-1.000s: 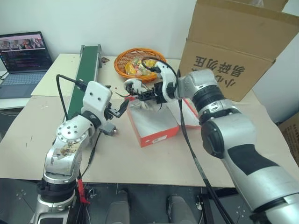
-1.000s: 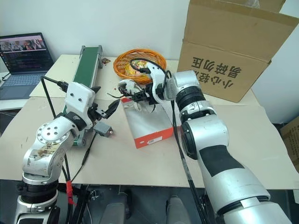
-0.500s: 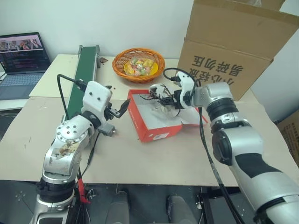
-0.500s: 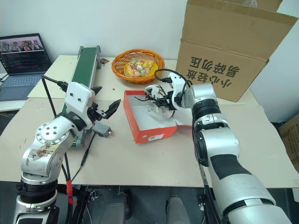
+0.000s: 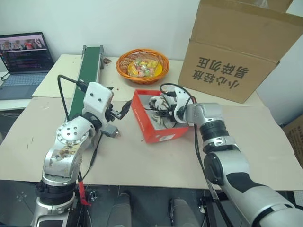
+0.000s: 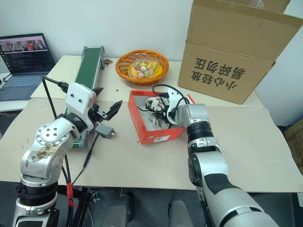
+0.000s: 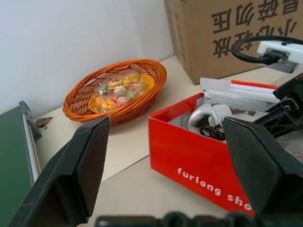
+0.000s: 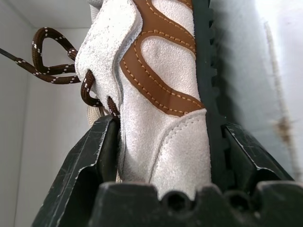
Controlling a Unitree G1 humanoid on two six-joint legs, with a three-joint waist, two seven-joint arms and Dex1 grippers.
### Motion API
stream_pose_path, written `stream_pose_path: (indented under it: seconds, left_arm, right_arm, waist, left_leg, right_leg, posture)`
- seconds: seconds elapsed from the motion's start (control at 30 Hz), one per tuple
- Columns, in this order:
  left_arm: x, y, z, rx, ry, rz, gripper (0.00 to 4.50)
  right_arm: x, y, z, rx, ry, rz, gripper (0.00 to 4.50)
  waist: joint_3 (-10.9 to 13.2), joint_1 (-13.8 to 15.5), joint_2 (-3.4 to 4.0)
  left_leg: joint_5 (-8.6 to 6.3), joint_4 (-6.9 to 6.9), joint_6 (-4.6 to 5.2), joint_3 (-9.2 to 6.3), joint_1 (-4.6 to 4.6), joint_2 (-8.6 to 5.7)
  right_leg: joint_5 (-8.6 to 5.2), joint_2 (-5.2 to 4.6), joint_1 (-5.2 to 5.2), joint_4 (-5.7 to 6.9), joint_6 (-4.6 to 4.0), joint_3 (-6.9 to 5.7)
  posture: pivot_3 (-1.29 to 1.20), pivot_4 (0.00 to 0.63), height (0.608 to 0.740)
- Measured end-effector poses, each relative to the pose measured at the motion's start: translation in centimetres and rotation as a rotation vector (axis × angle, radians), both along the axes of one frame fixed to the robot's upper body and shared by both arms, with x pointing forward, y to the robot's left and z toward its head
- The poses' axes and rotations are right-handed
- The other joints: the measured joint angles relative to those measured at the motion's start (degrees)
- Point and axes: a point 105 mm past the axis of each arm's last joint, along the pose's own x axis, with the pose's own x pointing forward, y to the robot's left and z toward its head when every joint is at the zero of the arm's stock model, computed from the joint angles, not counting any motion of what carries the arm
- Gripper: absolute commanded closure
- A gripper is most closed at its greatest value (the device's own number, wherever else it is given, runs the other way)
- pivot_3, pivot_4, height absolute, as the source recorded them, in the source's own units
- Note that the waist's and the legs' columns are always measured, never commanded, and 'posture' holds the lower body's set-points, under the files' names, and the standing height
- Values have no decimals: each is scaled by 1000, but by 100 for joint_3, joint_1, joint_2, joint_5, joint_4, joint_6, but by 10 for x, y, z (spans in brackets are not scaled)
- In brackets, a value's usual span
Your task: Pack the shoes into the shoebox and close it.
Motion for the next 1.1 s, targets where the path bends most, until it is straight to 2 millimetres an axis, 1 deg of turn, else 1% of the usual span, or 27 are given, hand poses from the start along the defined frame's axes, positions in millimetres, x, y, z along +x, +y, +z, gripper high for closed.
stream_pose_path:
  seconds: [0.3, 0.43, 0.53, 0.6, 0.73, 0.8, 0.83, 0.9, 0.93, 0.97, 1.0, 1.03, 1.1]
  left_arm:
    - [0, 0, -2, 0, 17, 4, 518]
    - [0, 0, -2, -1, 16, 2, 518]
    - [0, 0, -1, -1, 15, 2, 518]
    - [0, 1, -1, -2, 14, 4, 518]
    - [0, 3, 0, 0, 11, 9, 518]
    - [-2, 1, 0, -4, 18, -12, 518]
    - [-6, 0, -3, 2, 32, -38, 518]
    - [-13, -2, -12, 14, 73, -80, 518]
    - [-16, -2, -20, 12, 107, -103, 518]
    - [-19, -2, -25, 5, 130, -121, 518]
    - [-23, -1, -32, 11, 170, -154, 518]
    - [-27, 1, -37, 20, 199, -171, 518]
    - [-29, 6, -37, 31, 212, -182, 518]
  right_arm:
    - [1, 4, 11, 24, -40, 8, 38]
    - [2, 4, 19, 30, -69, 7, 38]
    - [3, 6, 35, 30, -127, 22, 38]
    - [3, 7, 50, 23, -184, 41, 38]
    - [-2, 7, 75, 1, -269, 89, 38]
    - [-7, 7, 88, 16, -312, 128, 38]
    - [-12, 7, 98, 33, -346, 158, 38]
    - [-18, 5, 111, 59, -399, 207, 38]
    - [-24, 1, 118, 72, -432, 243, 38]
    - [-27, -2, 122, 78, -456, 271, 38]
    - [-37, -9, 124, 80, -503, 341, 38]
    - [-44, -16, 123, 79, -523, 383, 38]
    - [-57, -30, 114, 71, -542, 464, 38]
  waist:
    - [0, -5, 0]
    - [0, -6, 0]
    - [0, -10, 0]
    - [0, -8, 0]
    - [0, -5, 0]
    - [0, -3, 0]
    - [0, -7, 0]
    - [0, -9, 0]
    - [0, -2, 0]
    - [0, 3, 0]
    - [0, 20, -1]
    - [0, 25, -1]
    - [0, 18, -1]
  left_leg:
    - [0, 2, 0, -1, 1, 0]
    - [0, 2, 0, -1, 1, 0]
    - [0, 1, 0, -1, 1, 0]
    - [0, 1, -1, -2, 1, 0]
    - [-1, 0, -1, -2, 0, 0]
    - [-1, 0, -2, -1, -1, 0]
    - [-1, -2, -2, -1, 0, 0]
    - [-1, -8, -2, -1, 2, 1]
    - [-1, -10, -2, -1, 3, 0]
    - [-1, -10, -2, -1, 2, 0]
    - [-1, -10, -2, -1, 0, 1]
    - [-2, -9, -3, -1, 2, 0]
    - [-2, -5, -3, 0, 5, 0]
  right_leg:
    - [0, 0, 3, 0, 0, 0]
    - [0, 0, 3, 0, 0, 0]
    - [0, 0, 2, 0, 1, 0]
    - [0, 0, 2, -1, 1, 0]
    - [-1, 0, 1, -2, 0, 0]
    - [-1, -1, 1, -3, 0, 0]
    - [-1, -1, 1, -4, -1, 0]
    - [-2, -1, 1, -5, -2, 0]
    - [-4, -1, 1, -5, -5, 0]
    - [-6, -1, 0, -6, -8, 0]
    - [-16, -2, 2, -10, -23, -2]
    - [-25, -4, 7, -14, -36, -2]
    - [-24, -5, 13, -21, -37, -2]
  posture:
    - [0, 150, 721]
    - [0, 150, 721]
    - [0, 150, 721]
    - [0, 150, 721]
    - [0, 150, 721]
    - [0, 150, 721]
    - [0, 150, 721]
    - [0, 150, 721]
    - [0, 150, 721]
    - [0, 150, 721]
    - [0, 150, 721]
    - [0, 150, 721]
    - [0, 150, 721]
